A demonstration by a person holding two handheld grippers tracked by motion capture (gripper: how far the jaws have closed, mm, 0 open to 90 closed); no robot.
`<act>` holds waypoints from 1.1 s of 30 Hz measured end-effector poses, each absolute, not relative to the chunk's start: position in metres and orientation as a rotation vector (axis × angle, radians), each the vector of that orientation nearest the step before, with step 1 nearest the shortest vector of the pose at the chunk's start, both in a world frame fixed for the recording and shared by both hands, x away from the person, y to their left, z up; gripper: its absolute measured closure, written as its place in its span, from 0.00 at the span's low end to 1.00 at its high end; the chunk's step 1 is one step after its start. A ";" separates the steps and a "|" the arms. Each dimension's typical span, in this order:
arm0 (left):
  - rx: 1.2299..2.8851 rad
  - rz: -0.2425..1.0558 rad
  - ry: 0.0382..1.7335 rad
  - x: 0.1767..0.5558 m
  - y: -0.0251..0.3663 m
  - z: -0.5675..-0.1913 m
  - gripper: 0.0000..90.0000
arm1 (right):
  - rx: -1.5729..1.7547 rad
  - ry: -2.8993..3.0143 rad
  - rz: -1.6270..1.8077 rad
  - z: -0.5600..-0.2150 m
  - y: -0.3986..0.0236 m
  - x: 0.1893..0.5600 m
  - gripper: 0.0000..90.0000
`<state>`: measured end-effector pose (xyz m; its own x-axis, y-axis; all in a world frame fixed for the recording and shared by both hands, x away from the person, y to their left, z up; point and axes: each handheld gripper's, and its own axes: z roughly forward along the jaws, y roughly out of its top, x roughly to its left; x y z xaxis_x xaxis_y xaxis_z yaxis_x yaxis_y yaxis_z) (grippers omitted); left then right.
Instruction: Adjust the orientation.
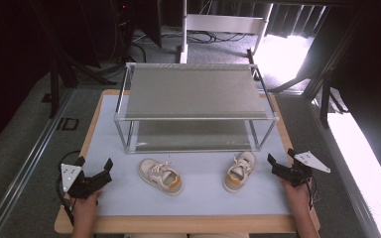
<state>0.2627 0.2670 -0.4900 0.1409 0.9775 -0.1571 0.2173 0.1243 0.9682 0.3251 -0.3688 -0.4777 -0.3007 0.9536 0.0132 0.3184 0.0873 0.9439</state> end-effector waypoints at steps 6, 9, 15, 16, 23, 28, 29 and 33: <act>1.359 0.815 1.337 0.262 0.272 -0.489 0.00 | 1.249 1.710 1.215 -0.478 -0.367 0.324 0.15; 1.375 0.753 1.318 0.262 0.275 -0.489 0.00 | 1.249 1.712 1.210 -0.478 -0.367 0.324 0.15; 1.387 0.658 1.285 0.263 0.277 -0.481 0.00 | 1.254 1.710 1.207 -0.478 -0.367 0.325 0.15; 1.387 0.658 1.285 0.263 0.277 -0.481 0.00 | 1.254 1.710 1.207 -0.478 -0.367 0.325 0.15; 1.532 0.595 1.218 0.266 0.258 -0.456 0.00 | 1.261 1.708 1.202 -0.478 -0.367 0.325 0.15; 1.599 0.541 1.217 0.268 0.248 -0.442 0.00 | 1.261 1.711 1.201 -0.478 -0.367 0.325 0.15; 1.599 0.541 1.217 0.268 0.248 -0.442 0.00 | 1.261 1.711 1.201 -0.478 -0.367 0.325 0.15; 1.709 0.478 1.189 0.271 0.237 -0.426 0.00 | 1.259 1.712 1.202 -0.478 -0.367 0.325 0.15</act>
